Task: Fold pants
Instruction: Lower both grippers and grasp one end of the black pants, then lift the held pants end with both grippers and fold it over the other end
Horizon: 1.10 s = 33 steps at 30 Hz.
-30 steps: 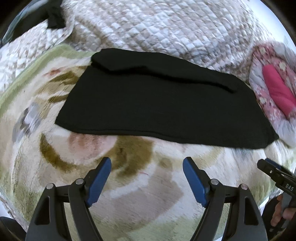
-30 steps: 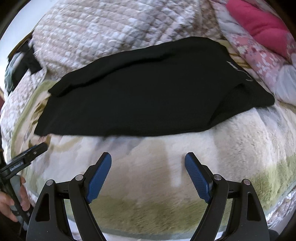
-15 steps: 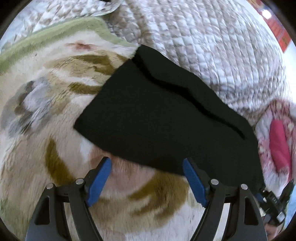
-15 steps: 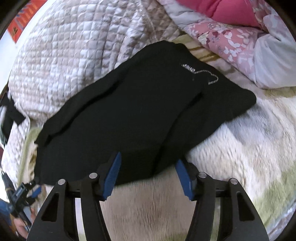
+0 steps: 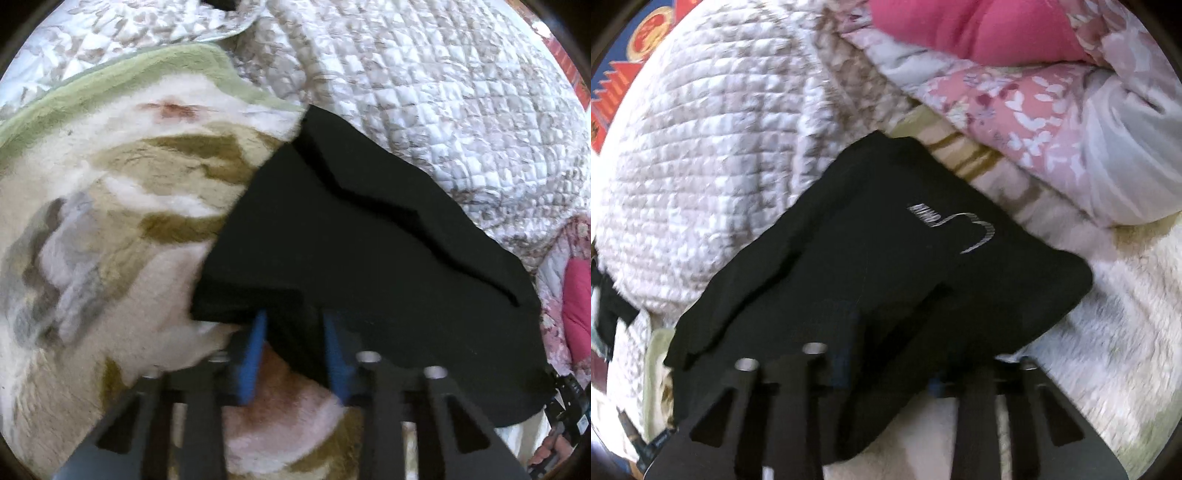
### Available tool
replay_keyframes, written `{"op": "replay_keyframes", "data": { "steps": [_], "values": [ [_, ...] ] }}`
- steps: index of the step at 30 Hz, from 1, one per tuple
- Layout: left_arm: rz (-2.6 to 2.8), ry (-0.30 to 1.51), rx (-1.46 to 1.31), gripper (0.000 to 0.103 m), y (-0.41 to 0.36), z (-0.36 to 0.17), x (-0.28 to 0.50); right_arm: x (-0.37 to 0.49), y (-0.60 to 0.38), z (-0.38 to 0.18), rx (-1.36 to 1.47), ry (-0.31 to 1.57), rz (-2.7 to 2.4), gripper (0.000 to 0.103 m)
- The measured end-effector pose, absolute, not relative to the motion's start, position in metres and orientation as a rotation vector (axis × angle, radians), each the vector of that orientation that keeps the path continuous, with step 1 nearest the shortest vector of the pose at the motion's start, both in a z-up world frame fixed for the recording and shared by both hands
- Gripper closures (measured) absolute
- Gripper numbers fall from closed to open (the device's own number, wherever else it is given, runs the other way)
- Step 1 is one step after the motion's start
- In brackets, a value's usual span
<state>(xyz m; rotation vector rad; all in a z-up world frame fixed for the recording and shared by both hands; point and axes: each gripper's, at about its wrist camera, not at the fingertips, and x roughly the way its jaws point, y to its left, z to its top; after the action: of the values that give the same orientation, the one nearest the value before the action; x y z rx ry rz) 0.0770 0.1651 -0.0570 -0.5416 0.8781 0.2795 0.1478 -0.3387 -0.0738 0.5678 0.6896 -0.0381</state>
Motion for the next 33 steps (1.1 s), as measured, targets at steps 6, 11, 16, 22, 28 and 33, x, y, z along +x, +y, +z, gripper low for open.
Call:
{"op": "replay_keyframes", "data": {
  "steps": [6, 11, 16, 22, 28, 33],
  "values": [
    [0.269, 0.881, -0.577, 0.097, 0.172, -0.049, 0.073, 0.141, -0.348, -0.072, 0.611, 0.695, -0.007, 0.098],
    [0.268, 0.833, -0.576, 0.097, 0.173, -0.020, 0.057, 0.118, -0.350, -0.051, 0.636, 0.669, 0.041, 0.098],
    [0.269, 0.804, -0.577, 0.097, 0.178, 0.008, 0.018, 0.073, -0.346, -0.041, 0.644, 0.695, 0.063, 0.098],
    [0.269, 0.882, -0.551, 0.097, 0.171, -0.010, -0.035, 0.039, -0.348, -0.079, 0.655, 0.860, -0.003, 0.098],
    [0.274, 0.926, -0.531, 0.097, 0.166, -0.025, -0.041, 0.037, -0.346, -0.078, 0.646, 0.855, -0.028, 0.098],
    [0.263, 0.886, -0.518, 0.097, 0.163, -0.010, -0.053, 0.033, -0.354, -0.081, 0.631, 0.859, -0.055, 0.097]
  ]
}}
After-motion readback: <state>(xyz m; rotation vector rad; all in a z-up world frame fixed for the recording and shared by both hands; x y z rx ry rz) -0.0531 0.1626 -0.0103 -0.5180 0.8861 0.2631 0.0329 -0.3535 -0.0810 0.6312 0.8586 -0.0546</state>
